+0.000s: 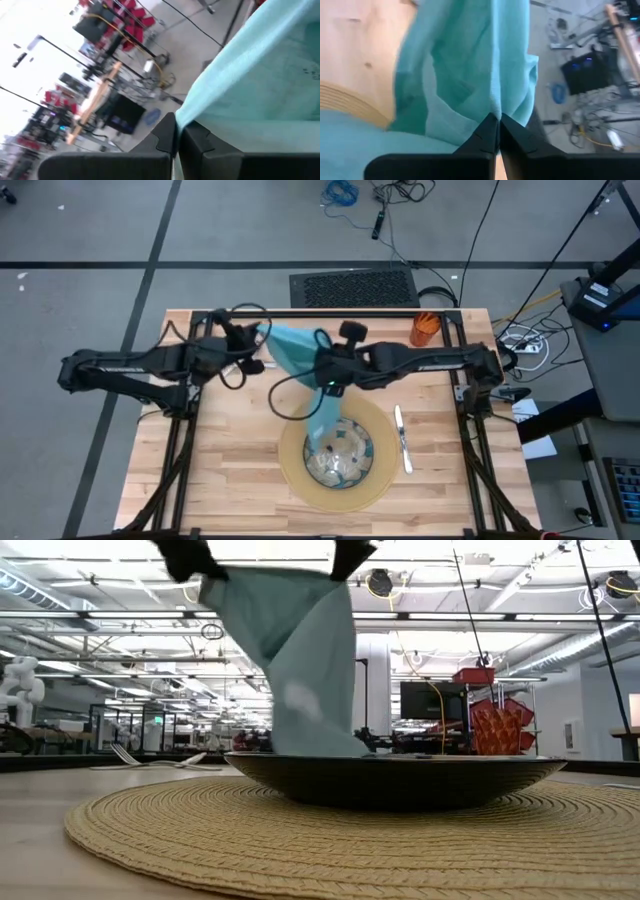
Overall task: Set table place
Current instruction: Fold the blue napkin
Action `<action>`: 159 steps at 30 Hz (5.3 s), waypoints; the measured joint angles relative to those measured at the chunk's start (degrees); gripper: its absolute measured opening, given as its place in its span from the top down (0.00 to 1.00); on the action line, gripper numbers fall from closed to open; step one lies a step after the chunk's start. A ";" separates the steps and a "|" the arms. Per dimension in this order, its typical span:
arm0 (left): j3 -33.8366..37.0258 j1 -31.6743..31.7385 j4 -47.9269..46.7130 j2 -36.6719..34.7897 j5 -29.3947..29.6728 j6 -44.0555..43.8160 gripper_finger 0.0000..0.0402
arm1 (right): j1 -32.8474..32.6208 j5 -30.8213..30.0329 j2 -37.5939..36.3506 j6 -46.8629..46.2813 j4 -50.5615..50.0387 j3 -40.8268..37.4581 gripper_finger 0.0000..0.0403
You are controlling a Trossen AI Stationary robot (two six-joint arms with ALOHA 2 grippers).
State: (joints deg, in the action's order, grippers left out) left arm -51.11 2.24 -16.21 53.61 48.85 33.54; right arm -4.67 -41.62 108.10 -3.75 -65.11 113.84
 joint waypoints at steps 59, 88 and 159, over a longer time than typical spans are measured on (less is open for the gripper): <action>-28.61 -2.49 -4.27 11.42 8.08 27.75 1.00 | -8.81 34.55 -18.74 -6.90 47.11 -42.49 0.59; -60.55 -3.10 -7.11 32.17 16.27 44.91 1.00 | -5.06 45.10 -0.94 -2.84 88.75 -46.87 0.59; -61.05 -8.04 -10.90 31.18 19.82 40.50 1.00 | 8.43 -22.57 -2.22 14.69 75.74 -42.12 0.82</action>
State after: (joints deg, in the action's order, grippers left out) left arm -112.16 -5.80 -27.11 84.79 68.66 74.04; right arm 3.76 -64.19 105.89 10.93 10.63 71.72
